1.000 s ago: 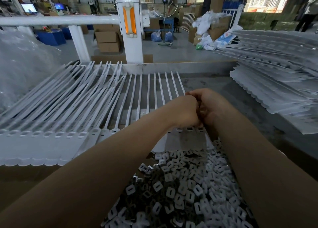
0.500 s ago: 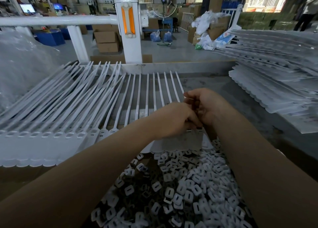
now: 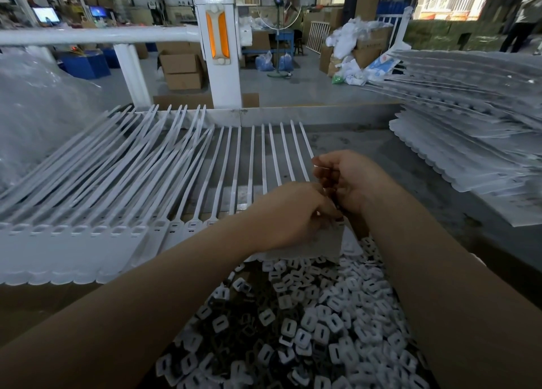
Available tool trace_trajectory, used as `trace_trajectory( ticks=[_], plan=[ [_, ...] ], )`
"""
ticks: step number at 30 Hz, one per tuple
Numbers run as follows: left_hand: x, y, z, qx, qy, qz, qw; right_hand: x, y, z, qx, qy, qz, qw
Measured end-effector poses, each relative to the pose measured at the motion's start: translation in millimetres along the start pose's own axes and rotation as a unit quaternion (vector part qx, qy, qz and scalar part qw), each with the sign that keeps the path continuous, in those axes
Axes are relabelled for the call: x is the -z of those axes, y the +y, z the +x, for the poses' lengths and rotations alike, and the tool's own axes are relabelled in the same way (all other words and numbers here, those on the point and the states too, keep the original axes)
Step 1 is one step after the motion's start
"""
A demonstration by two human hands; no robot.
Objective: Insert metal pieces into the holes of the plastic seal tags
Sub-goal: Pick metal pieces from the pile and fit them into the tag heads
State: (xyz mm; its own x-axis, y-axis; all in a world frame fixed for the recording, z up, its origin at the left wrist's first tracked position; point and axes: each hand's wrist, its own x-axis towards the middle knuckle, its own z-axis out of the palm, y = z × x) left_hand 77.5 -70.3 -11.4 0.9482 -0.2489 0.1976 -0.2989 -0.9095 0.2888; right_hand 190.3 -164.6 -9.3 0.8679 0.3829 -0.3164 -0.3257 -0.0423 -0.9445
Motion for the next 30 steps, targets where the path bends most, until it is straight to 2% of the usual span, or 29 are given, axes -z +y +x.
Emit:
trace_trajectory(
  ticks=[5, 14, 18, 22, 26, 30],
  plan=[
    [3, -3, -3, 0.066, 0.002, -0.114, 0.991, 1, 0, -1, -0.005, 0.0, 0.003, 1.0],
    [8, 6, -3, 0.056, -0.035, -0.083, 0.994, 1, 1, 1, 0.001, 0.004, -0.007, 1.0],
    [13, 9, -8, 0.061, 0.001, -0.092, 0.994, 2, 2, 2, -0.005, -0.004, 0.014, 1.0],
    [16, 18, -15, 0.037, -0.006, -0.149, 0.988, 2, 2, 4, 0.001, 0.003, 0.001, 1.0],
    [10, 24, -18, -0.02, -0.045, -0.095, 0.994, 1, 2, 4, -0.004, 0.003, -0.023, 1.0],
    [6, 24, -18, -0.033, -0.036, -0.07, 0.996, 1, 2, 5, -0.003, 0.005, -0.029, 1.0]
  ],
)
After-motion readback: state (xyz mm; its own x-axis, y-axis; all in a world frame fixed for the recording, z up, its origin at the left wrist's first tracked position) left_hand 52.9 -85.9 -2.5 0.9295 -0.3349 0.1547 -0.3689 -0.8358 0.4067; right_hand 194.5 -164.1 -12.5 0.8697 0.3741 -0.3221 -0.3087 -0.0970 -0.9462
